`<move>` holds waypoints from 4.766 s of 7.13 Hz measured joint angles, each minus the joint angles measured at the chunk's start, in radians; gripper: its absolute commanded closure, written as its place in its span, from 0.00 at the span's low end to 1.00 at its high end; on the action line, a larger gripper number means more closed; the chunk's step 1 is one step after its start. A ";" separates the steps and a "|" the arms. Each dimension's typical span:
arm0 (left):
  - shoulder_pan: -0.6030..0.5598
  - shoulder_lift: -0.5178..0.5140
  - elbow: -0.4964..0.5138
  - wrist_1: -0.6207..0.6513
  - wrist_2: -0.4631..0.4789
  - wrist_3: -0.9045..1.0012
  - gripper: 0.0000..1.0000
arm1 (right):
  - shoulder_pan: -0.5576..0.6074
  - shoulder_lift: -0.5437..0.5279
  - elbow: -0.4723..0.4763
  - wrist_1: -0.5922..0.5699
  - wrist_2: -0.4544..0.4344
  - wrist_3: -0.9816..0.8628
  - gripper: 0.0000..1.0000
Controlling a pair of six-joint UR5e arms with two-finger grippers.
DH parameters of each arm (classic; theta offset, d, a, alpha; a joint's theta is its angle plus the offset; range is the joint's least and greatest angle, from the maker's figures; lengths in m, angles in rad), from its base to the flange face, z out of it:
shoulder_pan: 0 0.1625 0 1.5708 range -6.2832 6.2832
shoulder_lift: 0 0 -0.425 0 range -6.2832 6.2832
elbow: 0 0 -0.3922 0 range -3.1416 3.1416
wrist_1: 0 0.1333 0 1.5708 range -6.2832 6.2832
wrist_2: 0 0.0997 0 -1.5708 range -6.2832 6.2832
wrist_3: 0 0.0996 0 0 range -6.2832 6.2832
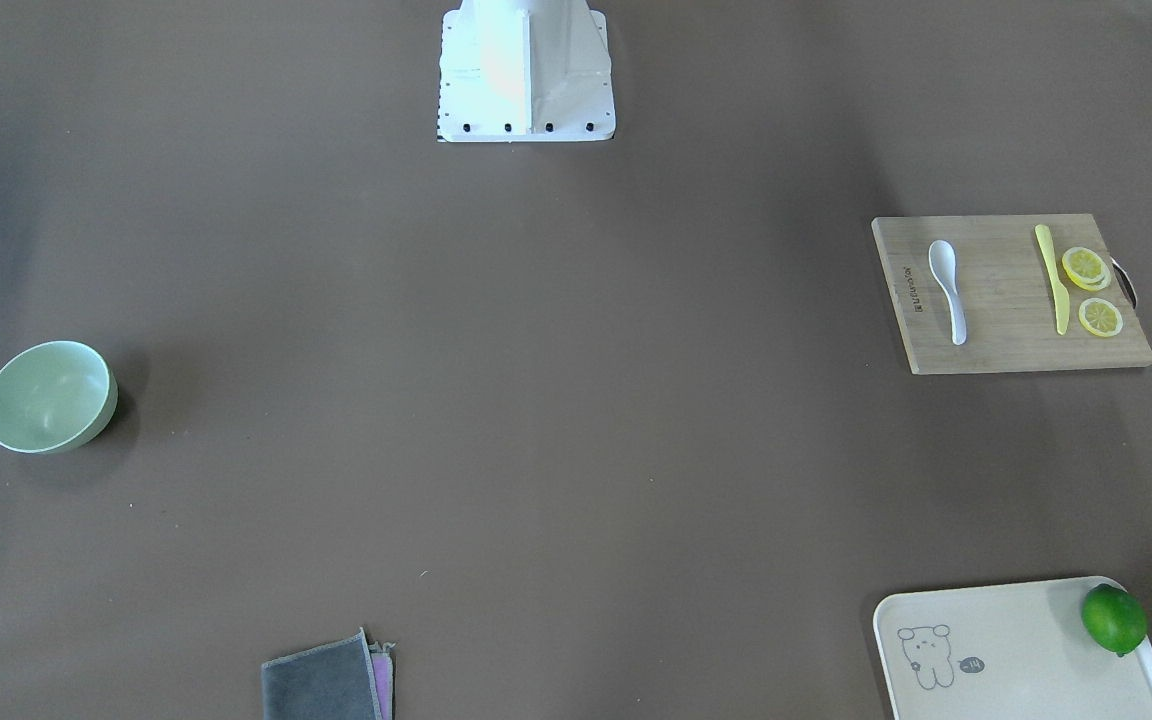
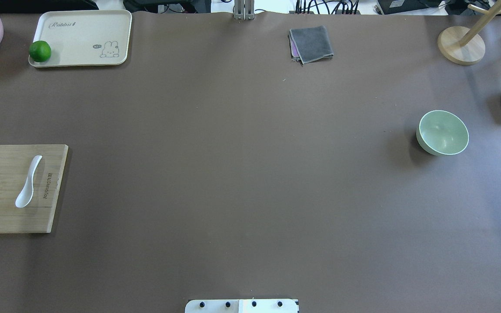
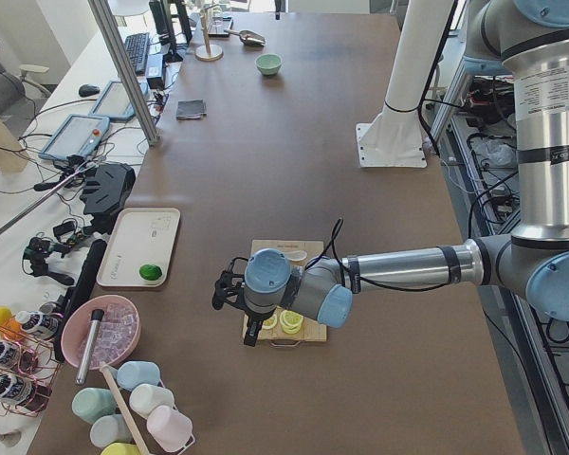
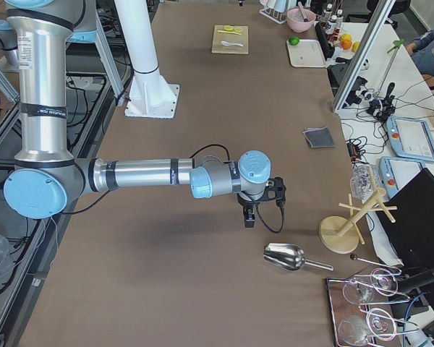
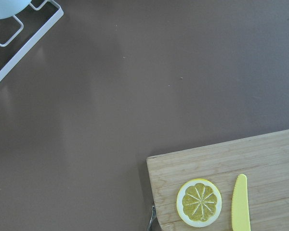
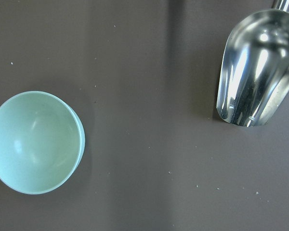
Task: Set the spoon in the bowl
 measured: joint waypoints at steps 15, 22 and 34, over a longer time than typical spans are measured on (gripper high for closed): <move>0.020 -0.007 -0.051 -0.020 0.006 -0.036 0.02 | -0.001 -0.008 -0.034 0.002 -0.009 -0.002 0.00; 0.020 -0.006 -0.065 -0.040 0.004 -0.042 0.02 | -0.007 -0.008 -0.058 0.102 -0.002 -0.003 0.00; 0.411 -0.020 -0.156 -0.173 0.159 -0.600 0.03 | -0.206 0.150 -0.192 0.233 -0.003 0.302 0.08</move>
